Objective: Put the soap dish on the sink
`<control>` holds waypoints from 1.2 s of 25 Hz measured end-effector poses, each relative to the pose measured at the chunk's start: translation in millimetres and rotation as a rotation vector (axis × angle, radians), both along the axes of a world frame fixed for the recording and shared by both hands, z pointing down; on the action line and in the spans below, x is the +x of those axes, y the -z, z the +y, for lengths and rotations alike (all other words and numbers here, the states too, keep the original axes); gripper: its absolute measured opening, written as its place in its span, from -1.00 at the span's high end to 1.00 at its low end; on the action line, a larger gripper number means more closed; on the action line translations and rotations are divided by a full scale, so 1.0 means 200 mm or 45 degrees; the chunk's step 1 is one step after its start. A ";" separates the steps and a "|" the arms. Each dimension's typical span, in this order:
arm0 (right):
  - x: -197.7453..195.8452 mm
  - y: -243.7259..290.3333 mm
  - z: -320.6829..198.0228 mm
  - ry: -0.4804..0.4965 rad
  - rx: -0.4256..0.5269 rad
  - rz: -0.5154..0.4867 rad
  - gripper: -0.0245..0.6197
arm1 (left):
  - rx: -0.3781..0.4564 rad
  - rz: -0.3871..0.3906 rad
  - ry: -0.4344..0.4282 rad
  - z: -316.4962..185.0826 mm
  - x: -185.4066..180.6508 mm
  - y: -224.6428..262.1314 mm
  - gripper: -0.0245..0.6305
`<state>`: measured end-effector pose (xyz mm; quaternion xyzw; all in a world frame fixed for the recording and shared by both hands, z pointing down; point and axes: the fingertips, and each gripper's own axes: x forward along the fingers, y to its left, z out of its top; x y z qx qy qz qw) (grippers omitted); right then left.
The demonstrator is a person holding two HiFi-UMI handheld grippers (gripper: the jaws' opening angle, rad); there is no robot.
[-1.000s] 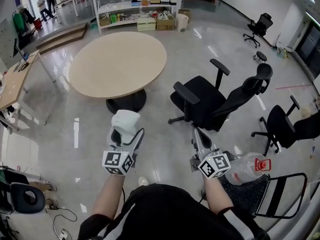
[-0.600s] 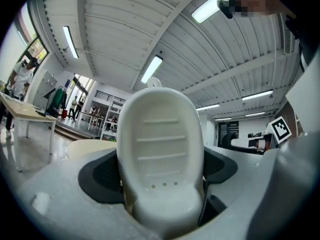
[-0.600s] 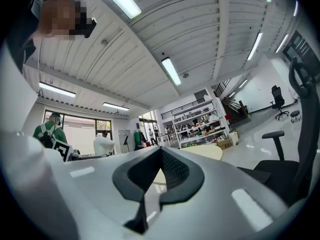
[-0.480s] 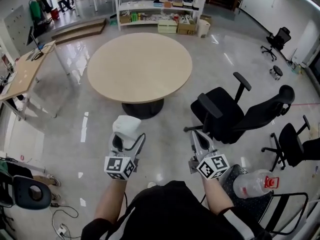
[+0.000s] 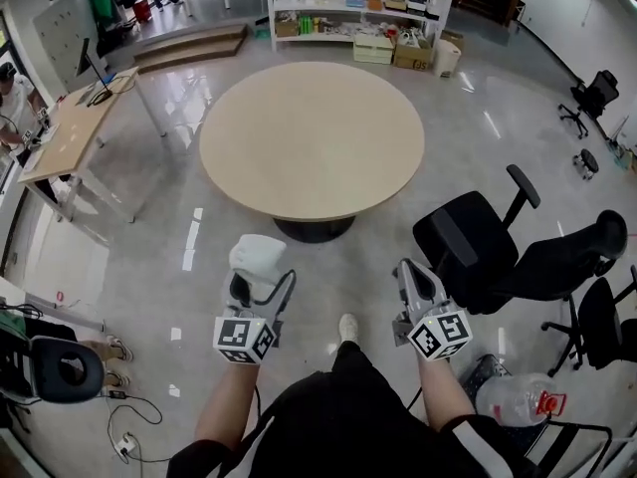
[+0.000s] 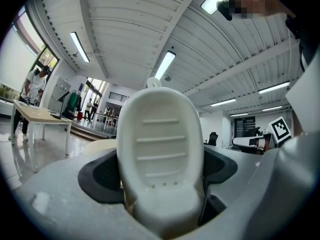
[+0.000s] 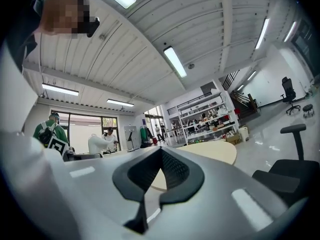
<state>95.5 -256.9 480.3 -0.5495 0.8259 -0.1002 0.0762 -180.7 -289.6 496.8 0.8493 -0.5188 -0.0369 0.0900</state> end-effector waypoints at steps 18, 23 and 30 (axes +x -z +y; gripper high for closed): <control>0.29 -0.13 -1.01 0.142 -0.055 -0.024 0.91 | -0.047 -0.102 0.146 -0.90 0.26 -0.05 -0.47; 0.31 -0.19 -1.12 0.204 -0.090 0.002 0.91 | -0.100 -0.116 0.166 -1.02 0.34 -0.13 -0.47; 0.32 -0.27 -1.25 0.179 -0.128 0.023 0.91 | -0.210 -0.144 0.135 -1.15 0.37 -0.29 -0.47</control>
